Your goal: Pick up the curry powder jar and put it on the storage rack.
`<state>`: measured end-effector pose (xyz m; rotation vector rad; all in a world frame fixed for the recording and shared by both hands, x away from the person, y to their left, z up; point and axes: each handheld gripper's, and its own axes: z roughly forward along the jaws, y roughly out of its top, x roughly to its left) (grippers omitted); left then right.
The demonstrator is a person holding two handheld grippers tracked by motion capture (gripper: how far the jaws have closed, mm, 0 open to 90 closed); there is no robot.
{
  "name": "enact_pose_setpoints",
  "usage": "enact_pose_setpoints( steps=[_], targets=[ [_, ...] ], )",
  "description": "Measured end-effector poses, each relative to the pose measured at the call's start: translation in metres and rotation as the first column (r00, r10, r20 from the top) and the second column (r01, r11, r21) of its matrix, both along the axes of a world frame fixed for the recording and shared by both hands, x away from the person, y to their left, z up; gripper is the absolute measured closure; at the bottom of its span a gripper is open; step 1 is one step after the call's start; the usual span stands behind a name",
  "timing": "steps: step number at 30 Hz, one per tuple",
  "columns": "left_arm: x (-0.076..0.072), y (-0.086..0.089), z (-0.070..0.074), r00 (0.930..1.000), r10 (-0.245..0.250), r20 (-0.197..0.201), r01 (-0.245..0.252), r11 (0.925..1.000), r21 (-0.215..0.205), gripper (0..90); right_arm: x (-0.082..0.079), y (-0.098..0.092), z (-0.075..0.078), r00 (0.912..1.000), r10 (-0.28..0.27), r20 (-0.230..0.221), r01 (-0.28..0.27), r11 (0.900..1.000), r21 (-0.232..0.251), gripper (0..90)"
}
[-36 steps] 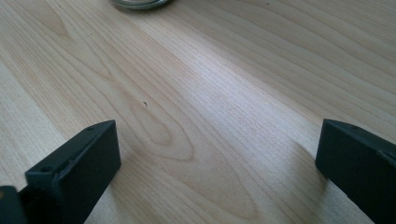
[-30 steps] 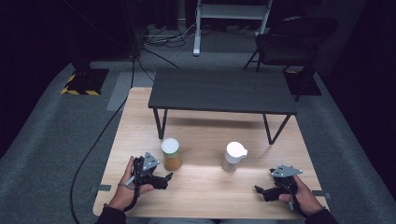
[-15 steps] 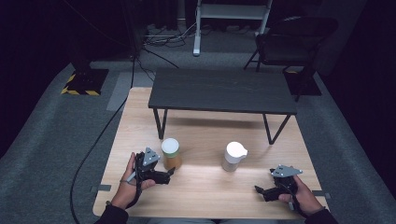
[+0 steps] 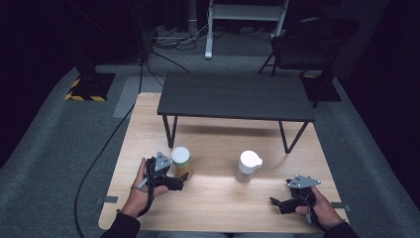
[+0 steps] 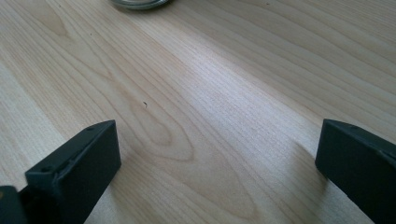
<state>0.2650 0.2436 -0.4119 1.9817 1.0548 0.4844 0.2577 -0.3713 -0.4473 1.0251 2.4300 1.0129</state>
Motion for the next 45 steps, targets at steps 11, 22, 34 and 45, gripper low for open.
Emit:
enact_pose_setpoints(
  steps=[11, 22, 34, 45],
  targets=[
    [0.007, -0.005, 0.000, 1.0000, -0.001, 0.007, 0.001, 0.9993, -0.036, 1.3, 0.000, 0.000, 0.000, 1.0000, -0.001, -0.001, 0.001, 1.000, 0.001, 0.0],
    [0.014, -0.014, -0.003, 1.0000, 0.002, -0.008, -0.002, 0.9985, -0.055, 1.3, 0.000, 0.000, 0.000, 1.0000, 0.000, -0.001, 0.000, 1.000, 0.001, 0.0],
    [0.014, -0.012, -0.014, 0.9988, 0.049, -0.009, -0.049, 0.9933, -0.105, 9.2, 0.001, 0.000, 0.000, 1.0000, 0.000, -0.001, 0.000, 1.000, 0.001, 0.0],
    [0.013, -0.009, -0.022, 0.9990, 0.019, 0.041, -0.013, 0.9904, -0.138, 25.8, 0.001, 0.000, 0.000, 1.0000, 0.000, -0.002, 0.000, 1.000, 0.001, 0.0]
  ],
)
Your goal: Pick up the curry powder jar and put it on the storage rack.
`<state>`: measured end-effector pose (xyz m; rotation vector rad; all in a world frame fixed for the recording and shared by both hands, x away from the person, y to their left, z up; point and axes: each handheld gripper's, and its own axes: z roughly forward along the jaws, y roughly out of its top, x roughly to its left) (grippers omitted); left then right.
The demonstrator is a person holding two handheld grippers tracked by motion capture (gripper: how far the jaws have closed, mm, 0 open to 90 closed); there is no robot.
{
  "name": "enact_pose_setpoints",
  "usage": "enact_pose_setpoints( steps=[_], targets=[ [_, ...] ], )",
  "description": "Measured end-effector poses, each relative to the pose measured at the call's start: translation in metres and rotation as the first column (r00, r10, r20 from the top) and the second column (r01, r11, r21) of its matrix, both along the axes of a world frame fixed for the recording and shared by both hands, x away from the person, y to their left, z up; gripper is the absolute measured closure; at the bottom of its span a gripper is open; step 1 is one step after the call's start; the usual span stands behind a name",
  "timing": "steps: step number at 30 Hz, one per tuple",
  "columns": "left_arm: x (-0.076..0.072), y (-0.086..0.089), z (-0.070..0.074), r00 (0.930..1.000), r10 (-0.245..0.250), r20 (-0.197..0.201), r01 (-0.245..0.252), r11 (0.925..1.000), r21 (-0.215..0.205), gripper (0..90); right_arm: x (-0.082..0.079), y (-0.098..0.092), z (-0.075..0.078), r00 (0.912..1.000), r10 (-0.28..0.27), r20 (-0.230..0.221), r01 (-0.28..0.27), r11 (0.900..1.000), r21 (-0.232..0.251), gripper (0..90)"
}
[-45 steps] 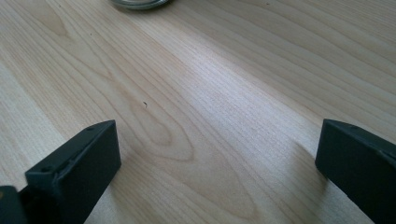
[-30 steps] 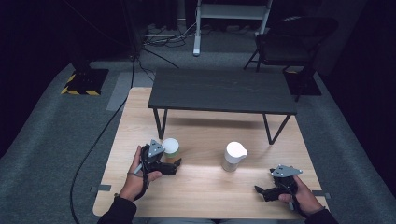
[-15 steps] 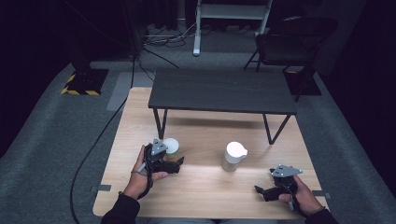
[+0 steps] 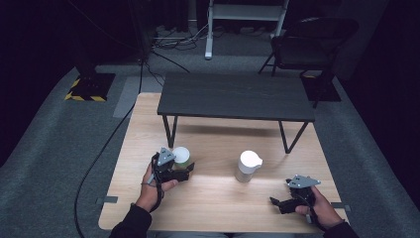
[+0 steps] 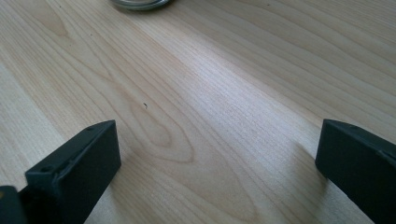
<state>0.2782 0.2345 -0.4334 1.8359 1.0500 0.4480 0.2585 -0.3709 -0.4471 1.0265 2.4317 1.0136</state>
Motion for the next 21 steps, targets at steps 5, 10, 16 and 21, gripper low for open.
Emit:
enact_pose_setpoints(
  steps=[5, 10, 16, 21],
  targets=[
    [0.000, 0.000, -0.002, 0.9998, 0.003, 0.018, -0.003, 1.0000, 0.001, 31.0, 0.000, 0.000, 0.000, 1.0000, 0.000, 0.000, 0.000, 1.000, 0.000, 0.0],
    [-0.005, -0.005, 0.000, 0.9985, 0.017, 0.052, -0.018, 0.9993, 0.033, 33.7, 0.000, 0.000, 0.000, 1.0000, 0.000, 0.000, 0.000, 1.000, 0.000, 0.0],
    [-0.008, -0.005, 0.001, 0.9981, 0.036, 0.050, -0.037, 0.9991, 0.020, 35.1, 0.000, 0.000, 0.000, 1.0000, 0.000, 0.000, 0.000, 1.000, 0.000, 0.0],
    [-0.010, -0.005, 0.005, 0.9972, 0.036, 0.066, -0.038, 0.9992, 0.015, 35.1, 0.000, 0.000, 0.000, 1.0000, 0.000, 0.000, 0.000, 1.000, 0.000, 0.0]
  ],
)
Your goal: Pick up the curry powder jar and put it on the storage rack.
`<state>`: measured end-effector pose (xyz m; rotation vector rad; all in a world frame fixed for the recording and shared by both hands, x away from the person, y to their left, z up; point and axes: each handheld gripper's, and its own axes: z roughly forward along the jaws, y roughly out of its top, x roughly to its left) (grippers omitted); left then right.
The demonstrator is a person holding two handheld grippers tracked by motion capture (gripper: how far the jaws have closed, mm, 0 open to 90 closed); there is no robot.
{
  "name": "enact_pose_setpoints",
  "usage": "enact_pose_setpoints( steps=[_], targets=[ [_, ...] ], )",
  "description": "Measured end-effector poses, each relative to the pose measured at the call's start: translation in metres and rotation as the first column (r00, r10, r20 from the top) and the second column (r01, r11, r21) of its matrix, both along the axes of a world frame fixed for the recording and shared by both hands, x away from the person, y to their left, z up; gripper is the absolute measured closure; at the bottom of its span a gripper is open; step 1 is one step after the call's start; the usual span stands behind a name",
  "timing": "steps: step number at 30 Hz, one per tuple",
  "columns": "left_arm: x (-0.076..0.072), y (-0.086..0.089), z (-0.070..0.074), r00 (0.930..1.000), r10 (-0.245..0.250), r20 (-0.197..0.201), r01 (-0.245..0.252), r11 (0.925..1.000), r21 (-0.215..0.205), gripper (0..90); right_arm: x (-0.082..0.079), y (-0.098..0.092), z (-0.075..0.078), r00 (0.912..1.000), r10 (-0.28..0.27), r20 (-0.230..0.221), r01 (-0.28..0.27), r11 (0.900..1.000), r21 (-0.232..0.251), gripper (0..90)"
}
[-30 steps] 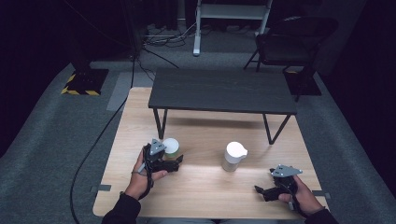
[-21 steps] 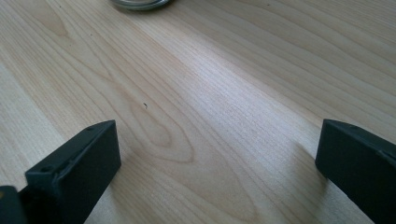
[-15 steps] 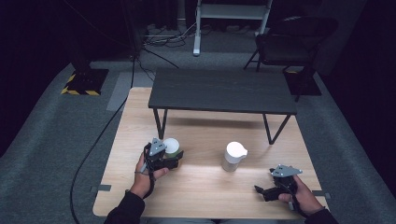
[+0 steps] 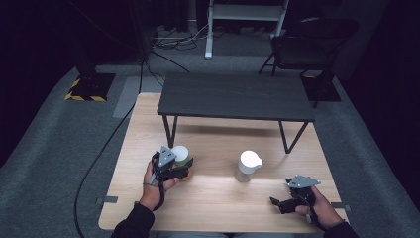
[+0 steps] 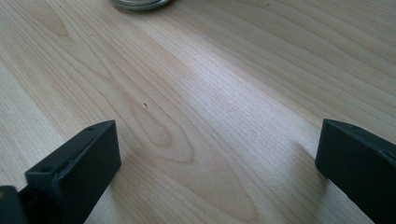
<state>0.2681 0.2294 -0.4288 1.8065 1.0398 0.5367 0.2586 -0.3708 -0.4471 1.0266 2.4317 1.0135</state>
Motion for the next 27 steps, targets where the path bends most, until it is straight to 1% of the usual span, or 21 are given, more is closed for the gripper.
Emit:
enact_pose_setpoints(
  steps=[1, 4, 7, 12, 17, 21, 23, 27],
  targets=[
    [-0.001, 0.000, 0.001, 1.0000, 0.006, 0.003, -0.006, 1.0000, -0.002, 35.1, 0.000, 0.000, 0.000, 1.0000, 0.000, 0.000, 0.000, 1.000, 0.000, 0.0],
    [-0.002, 0.002, 0.005, 0.9999, 0.004, 0.015, -0.003, 1.0000, -0.004, 35.1, 0.000, 0.000, 0.000, 1.0000, 0.000, 0.000, 0.000, 1.000, 0.000, 0.0],
    [-0.004, 0.002, 0.011, 0.9996, 0.004, 0.026, -0.004, 1.0000, 0.003, 35.1, 0.000, 0.000, 0.000, 1.0000, 0.000, 0.000, 0.000, 1.000, 0.000, 0.0],
    [-0.003, -0.005, 0.023, 0.9996, 0.002, 0.028, -0.002, 0.9996, 0.027, 35.1, 0.000, 0.000, 0.000, 1.0000, 0.000, 0.000, 0.000, 1.000, 0.000, 0.0],
    [-0.002, -0.011, 0.032, 0.9995, 0.000, 0.032, -0.001, 0.9994, 0.036, 35.1, 0.000, 0.000, 0.000, 1.0000, 0.000, 0.000, 0.000, 1.000, 0.000, 0.0],
    [0.002, -0.015, 0.038, 0.9994, 0.005, 0.033, -0.006, 0.9995, 0.030, 35.0, 0.000, 0.000, 0.000, 1.0000, 0.000, 0.000, 0.000, 1.000, 0.000, 0.0],
    [0.004, -0.016, 0.039, 0.9994, -0.003, 0.036, 0.002, 0.9998, 0.018, 35.1, 0.000, 0.000, 0.000, 1.0000, 0.000, 0.000, 0.000, 1.000, 0.000, 0.0],
    [0.005, -0.016, 0.044, 0.9986, -0.010, 0.051, 0.010, 0.9999, 0.004, 35.1, 0.000, 0.000, 0.000, 1.0000, 0.000, 0.000, 0.000, 1.000, 0.000, 0.0]
  ],
)
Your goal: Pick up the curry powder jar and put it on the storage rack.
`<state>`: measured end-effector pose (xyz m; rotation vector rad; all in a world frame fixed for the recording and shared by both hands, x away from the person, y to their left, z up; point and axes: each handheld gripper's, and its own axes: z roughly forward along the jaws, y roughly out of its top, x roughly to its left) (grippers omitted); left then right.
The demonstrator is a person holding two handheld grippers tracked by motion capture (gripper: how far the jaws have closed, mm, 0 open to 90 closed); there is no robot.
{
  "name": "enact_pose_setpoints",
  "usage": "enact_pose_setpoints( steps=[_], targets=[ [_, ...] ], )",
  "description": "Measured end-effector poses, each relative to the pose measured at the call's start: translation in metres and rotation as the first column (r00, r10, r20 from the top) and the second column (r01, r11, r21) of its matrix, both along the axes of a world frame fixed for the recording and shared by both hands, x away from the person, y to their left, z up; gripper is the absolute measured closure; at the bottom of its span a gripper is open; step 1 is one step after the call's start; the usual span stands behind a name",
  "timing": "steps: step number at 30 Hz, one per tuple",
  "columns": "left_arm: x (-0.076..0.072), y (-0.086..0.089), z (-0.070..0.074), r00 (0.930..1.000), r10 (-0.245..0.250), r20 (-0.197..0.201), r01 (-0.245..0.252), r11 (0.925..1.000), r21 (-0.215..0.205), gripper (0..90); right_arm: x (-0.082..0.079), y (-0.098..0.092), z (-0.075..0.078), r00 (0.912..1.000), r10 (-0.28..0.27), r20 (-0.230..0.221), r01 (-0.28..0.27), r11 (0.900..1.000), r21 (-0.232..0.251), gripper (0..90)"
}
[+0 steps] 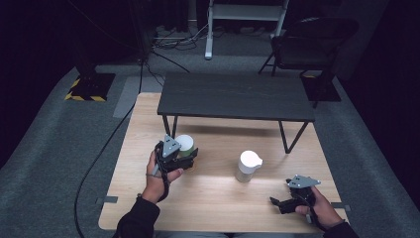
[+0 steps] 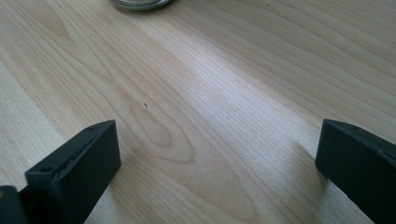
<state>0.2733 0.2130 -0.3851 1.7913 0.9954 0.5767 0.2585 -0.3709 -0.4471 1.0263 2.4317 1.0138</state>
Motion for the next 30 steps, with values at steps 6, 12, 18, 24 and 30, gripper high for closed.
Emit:
enact_pose_setpoints(
  steps=[6, 12, 18, 24, 30],
  targets=[
    [0.000, -0.002, 0.007, 0.9999, 0.009, 0.013, -0.008, 0.9998, -0.019, 35.1, 0.000, 0.000, 0.000, 1.0000, 0.000, 0.000, 0.000, 1.000, 0.000, 0.0],
    [-0.001, -0.004, 0.018, 0.9994, 0.010, 0.032, -0.009, 0.9994, -0.033, 35.1, 0.000, 0.000, 0.000, 1.0000, 0.000, 0.000, 0.000, 1.000, 0.000, 0.0],
    [-0.003, -0.014, 0.038, 0.9991, 0.012, 0.041, -0.012, 0.9999, -0.010, 35.1, 0.000, 0.000, 0.000, 1.0000, 0.000, 0.000, 0.000, 1.000, 0.000, 0.0],
    [-0.002, -0.019, 0.056, 0.9978, 0.001, 0.066, 0.000, 0.9999, -0.013, 35.1, 0.000, 0.000, 0.000, 1.0000, 0.000, 0.000, 0.000, 1.000, 0.000, 0.0],
    [0.000, -0.024, 0.071, 0.9966, 0.002, 0.082, 0.000, 0.9998, -0.018, 35.0, 0.000, 0.000, 0.000, 1.0000, 0.000, 0.000, 0.000, 1.000, 0.000, 0.0]
  ],
)
